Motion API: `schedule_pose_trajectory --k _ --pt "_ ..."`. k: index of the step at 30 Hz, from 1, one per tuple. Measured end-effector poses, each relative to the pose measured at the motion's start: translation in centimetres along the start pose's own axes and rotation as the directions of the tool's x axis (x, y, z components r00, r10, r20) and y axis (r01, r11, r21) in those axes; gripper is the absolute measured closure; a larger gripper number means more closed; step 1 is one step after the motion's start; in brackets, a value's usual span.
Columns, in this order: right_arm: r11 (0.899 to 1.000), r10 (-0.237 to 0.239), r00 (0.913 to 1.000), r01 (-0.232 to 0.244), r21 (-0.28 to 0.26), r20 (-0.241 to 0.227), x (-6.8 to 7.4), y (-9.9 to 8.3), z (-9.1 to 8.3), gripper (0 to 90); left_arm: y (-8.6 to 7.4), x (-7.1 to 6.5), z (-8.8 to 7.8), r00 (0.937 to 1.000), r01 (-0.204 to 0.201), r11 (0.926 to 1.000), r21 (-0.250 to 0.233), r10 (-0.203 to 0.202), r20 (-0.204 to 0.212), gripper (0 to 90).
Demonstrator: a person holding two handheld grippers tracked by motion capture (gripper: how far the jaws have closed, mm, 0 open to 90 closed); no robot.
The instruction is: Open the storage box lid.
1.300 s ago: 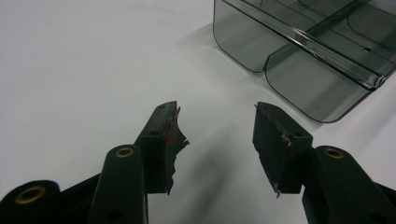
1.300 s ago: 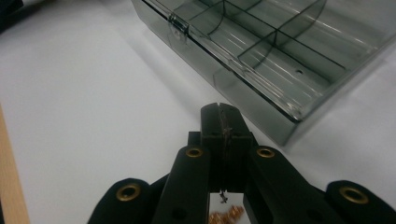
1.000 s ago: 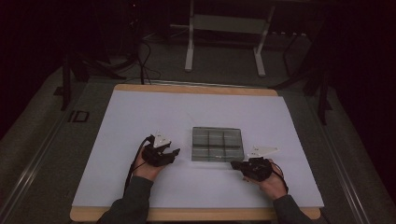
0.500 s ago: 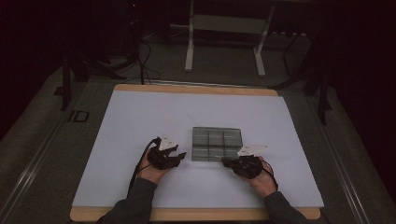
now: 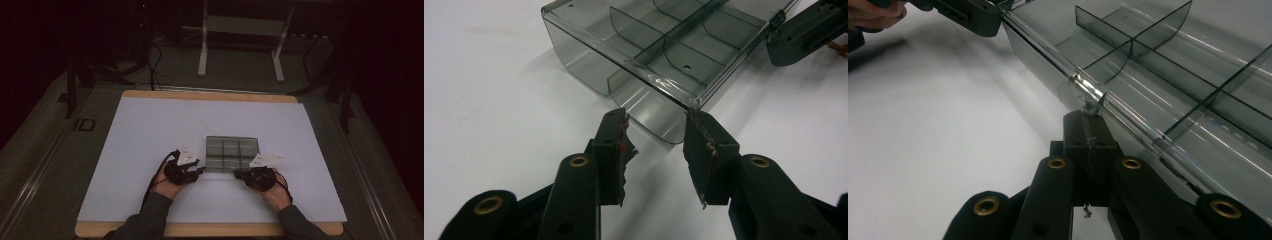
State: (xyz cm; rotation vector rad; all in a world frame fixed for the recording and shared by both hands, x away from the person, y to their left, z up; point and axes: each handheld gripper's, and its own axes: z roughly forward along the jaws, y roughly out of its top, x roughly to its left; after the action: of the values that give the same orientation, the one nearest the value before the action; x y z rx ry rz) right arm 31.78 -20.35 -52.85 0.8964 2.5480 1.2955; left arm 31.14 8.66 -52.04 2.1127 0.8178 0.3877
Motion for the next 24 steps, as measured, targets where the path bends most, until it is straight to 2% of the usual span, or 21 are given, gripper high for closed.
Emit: schedule_pose_trajectory --k 5,14,21,24 --pt "1.000 0.006 1.0000 -0.006 -0.008 -0.005 -0.07 -0.04 -0.03 90.0 0.02 -0.03 -0.03 1.0000 0.000 1.0000 -0.005 0.000 0.004 62.3" --pt "1.000 0.012 0.9998 -0.013 -0.015 -0.014 -0.10 0.01 -0.16 90.0 0.22 -0.40 -0.11 0.9996 -0.026 0.9996 -0.008 0.026 0.008 63.1" --pt "1.000 0.011 0.9998 -0.011 -0.020 -0.019 -0.17 0.06 -0.33 90.0 0.43 -0.61 -0.45 0.9993 -0.036 0.9984 -0.043 0.036 -0.001 64.9" --pt "1.000 0.012 0.9998 -0.013 -0.024 -0.018 -0.19 0.11 -0.43 90.0 0.46 -0.56 -0.51 0.9991 -0.043 0.9982 -0.042 0.043 0.002 65.3"
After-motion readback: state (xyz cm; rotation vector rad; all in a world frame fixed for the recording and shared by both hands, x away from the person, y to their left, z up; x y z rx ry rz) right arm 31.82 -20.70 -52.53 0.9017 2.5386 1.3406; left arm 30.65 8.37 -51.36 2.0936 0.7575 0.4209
